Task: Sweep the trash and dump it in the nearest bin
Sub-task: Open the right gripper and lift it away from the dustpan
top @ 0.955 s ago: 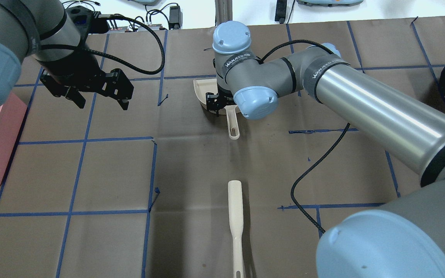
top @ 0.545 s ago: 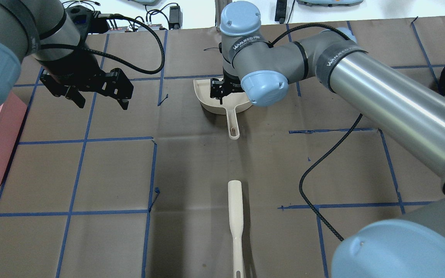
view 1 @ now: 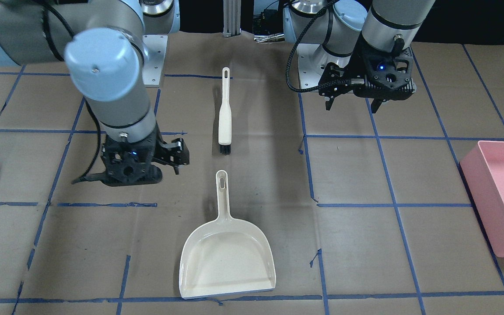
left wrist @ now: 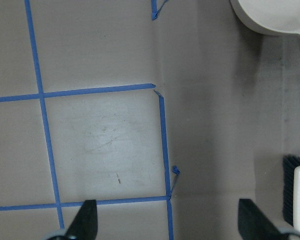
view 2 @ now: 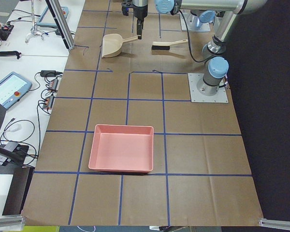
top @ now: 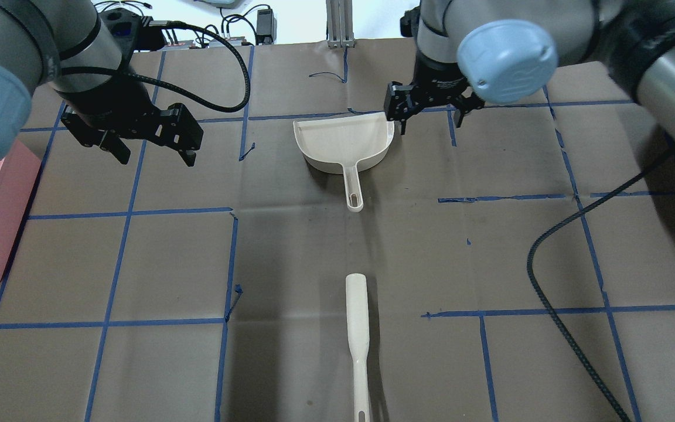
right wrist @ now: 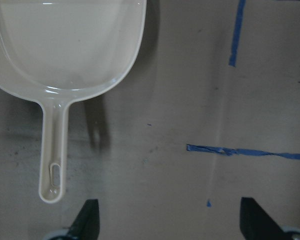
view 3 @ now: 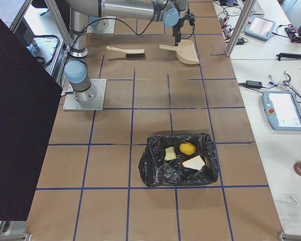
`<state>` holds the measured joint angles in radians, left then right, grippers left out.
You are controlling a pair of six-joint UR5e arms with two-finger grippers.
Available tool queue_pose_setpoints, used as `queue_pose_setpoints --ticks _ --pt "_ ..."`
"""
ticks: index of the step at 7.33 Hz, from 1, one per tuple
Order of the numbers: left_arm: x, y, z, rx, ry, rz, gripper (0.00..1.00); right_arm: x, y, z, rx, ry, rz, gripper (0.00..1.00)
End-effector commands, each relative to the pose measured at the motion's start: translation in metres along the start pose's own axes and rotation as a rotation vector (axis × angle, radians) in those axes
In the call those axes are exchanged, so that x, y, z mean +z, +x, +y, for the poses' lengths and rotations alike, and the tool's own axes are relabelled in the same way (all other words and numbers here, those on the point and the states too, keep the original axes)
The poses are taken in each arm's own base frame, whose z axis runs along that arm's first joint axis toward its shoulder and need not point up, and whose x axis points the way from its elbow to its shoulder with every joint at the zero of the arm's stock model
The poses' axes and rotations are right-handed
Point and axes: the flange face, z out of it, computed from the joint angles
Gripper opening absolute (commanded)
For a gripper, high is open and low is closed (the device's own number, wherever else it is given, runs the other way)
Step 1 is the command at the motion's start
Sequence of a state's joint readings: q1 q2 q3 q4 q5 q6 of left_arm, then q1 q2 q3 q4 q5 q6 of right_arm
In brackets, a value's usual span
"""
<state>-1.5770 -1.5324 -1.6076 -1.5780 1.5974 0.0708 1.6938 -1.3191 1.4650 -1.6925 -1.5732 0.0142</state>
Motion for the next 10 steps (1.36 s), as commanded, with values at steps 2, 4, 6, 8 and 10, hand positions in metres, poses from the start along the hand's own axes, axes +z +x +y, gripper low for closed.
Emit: queue_pose_setpoints --ticks 2,4,6,8,10 --pt "0.002 0.000 0.000 0.000 -0.004 0.001 1.00 -0.043 0.071 0.064 -0.034 -0.042 -0.008 1.00" --pt "0.002 -0.001 0.000 0.000 -0.004 -0.001 1.00 -0.054 0.098 0.107 -0.002 -0.006 -0.007 1.00" --pt "0.004 -0.001 -0.001 0.000 -0.008 0.001 1.00 -0.079 0.098 0.135 -0.017 0.041 0.006 1.00" --pt "0.004 0.000 -0.001 0.001 -0.008 0.003 1.00 -0.085 0.095 0.130 0.044 0.072 -0.012 1.00" --pt "0.002 0.001 0.000 0.000 -0.003 0.005 1.00 -0.081 0.089 0.113 0.064 0.063 -0.013 1.00"
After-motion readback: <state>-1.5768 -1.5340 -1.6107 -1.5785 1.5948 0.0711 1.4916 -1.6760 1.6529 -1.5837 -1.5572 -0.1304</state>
